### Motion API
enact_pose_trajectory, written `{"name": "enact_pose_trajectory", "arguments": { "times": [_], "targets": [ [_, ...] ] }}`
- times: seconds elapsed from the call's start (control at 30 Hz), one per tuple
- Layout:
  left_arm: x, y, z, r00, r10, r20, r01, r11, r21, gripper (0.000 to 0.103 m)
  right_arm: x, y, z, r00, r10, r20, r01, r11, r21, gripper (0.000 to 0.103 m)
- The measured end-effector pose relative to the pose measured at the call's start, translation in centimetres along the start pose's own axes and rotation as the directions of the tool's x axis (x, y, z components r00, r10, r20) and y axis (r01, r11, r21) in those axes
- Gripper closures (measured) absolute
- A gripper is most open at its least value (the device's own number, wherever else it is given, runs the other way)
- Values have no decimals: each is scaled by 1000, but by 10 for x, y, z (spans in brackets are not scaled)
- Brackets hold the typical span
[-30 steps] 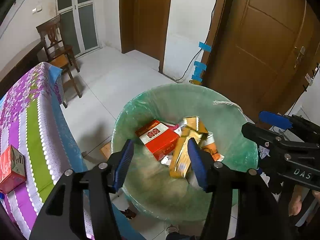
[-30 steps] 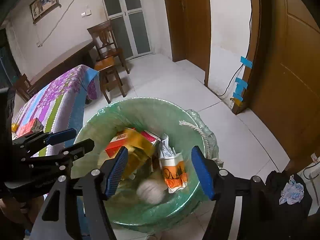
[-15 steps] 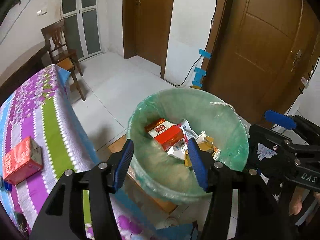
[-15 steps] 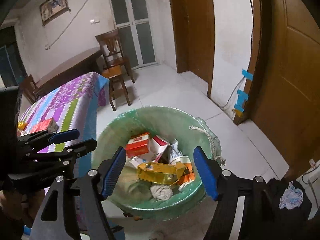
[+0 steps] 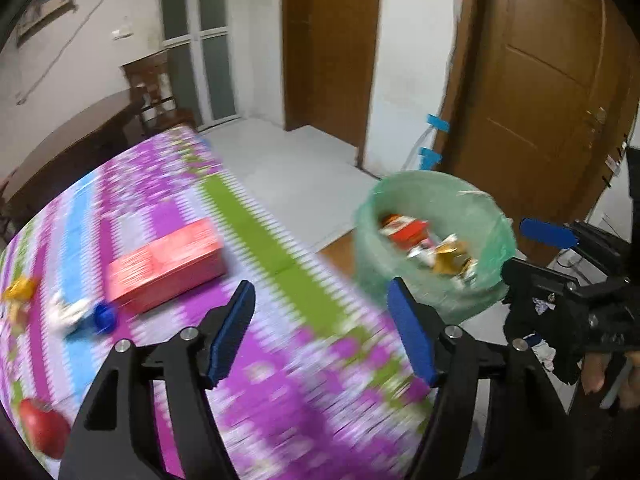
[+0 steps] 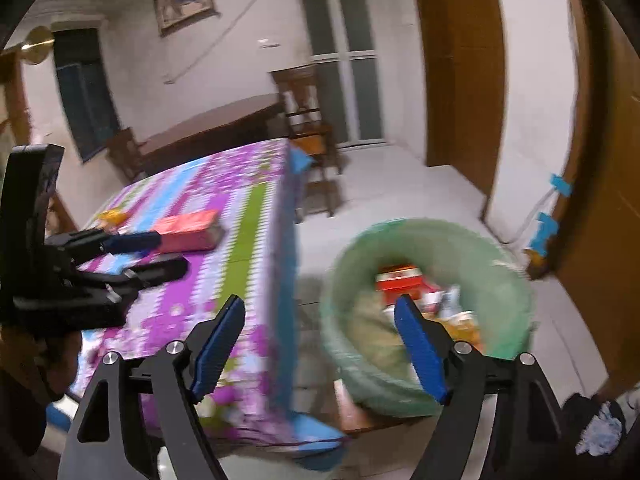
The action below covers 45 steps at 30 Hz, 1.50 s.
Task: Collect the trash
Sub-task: 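Move both tools back toward the table, then grasp the green scouring pad with the left tool while the right tool grasps the white cord-tied bundle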
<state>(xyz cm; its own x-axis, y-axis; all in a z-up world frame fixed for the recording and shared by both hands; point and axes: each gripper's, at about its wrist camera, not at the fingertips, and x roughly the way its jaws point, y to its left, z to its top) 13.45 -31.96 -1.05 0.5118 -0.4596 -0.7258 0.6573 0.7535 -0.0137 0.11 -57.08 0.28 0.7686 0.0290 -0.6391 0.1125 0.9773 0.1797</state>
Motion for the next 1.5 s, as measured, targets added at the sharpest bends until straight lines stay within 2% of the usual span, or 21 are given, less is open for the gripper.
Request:
{"name": "enact_pose_trajectory", "arguments": {
  "times": [0.07,0.13,0.2,0.27,0.33,0.43,0.5,0.6,0.67,0.73,0.83,0.97,1.13,1.27,1.4,1.5],
  "targets": [
    [-15,29,-13,1000,31,-5,-31,999,-24,33,6,21,-4,999,48,-8,-48,999,-13,24],
    [-23,64,-29,997,67,-46,-69,997,-42,33,12,42,-9,994,104,-17,-105,994,-23,24],
    [-21,100,-45,992,60,-111,-69,994,-83,33,19,64,-14,987,156,-33,-157,986,-51,24],
    [-14,131,-60,981,78,-177,-99,988,-119,33,29,92,-21,975,211,-65,-217,971,-104,24],
    [-6,148,-69,973,61,-225,-90,988,-123,33,41,120,-27,962,251,-107,-265,952,-153,24],
    [8,152,-78,961,43,-272,-76,991,-110,34,52,151,-33,944,291,-158,-319,924,-209,24],
    [15,150,-80,955,22,-296,-54,994,-98,40,55,173,-39,928,322,-190,-363,896,-254,24],
    [27,153,-82,944,12,-328,-44,995,-90,55,56,197,-49,906,354,-231,-415,850,-324,25],
    [29,158,-81,946,16,-325,-47,995,-86,61,57,211,-55,891,369,-264,-448,812,-373,28],
    [30,162,-79,945,24,-326,-53,995,-80,71,61,224,-60,878,378,-293,-473,779,-411,41],
    [31,166,-81,946,29,-323,-50,997,-57,77,64,246,-70,858,393,-331,-511,718,-472,48],
    [27,167,-81,947,14,-320,-35,998,-60,83,72,280,-77,836,412,-363,-549,634,-544,49],
    [27,173,-81,949,-11,-314,-15,997,-80,83,86,307,-80,829,417,-373,-557,550,-622,49],
    [26,176,-81,950,-25,-312,-1,997,-83,84,102,321,-84,829,401,-388,-556,524,-646,51],
    [27,177,-81,951,-29,-307,5,997,-78,84,117,323,-84,826,395,-401,-562,535,-630,58],
    [27,177,-82,953,-29,-302,7,997,-76,84,121,324,-79,840,374,-393,-542,545,-639,59]
  ]
}}
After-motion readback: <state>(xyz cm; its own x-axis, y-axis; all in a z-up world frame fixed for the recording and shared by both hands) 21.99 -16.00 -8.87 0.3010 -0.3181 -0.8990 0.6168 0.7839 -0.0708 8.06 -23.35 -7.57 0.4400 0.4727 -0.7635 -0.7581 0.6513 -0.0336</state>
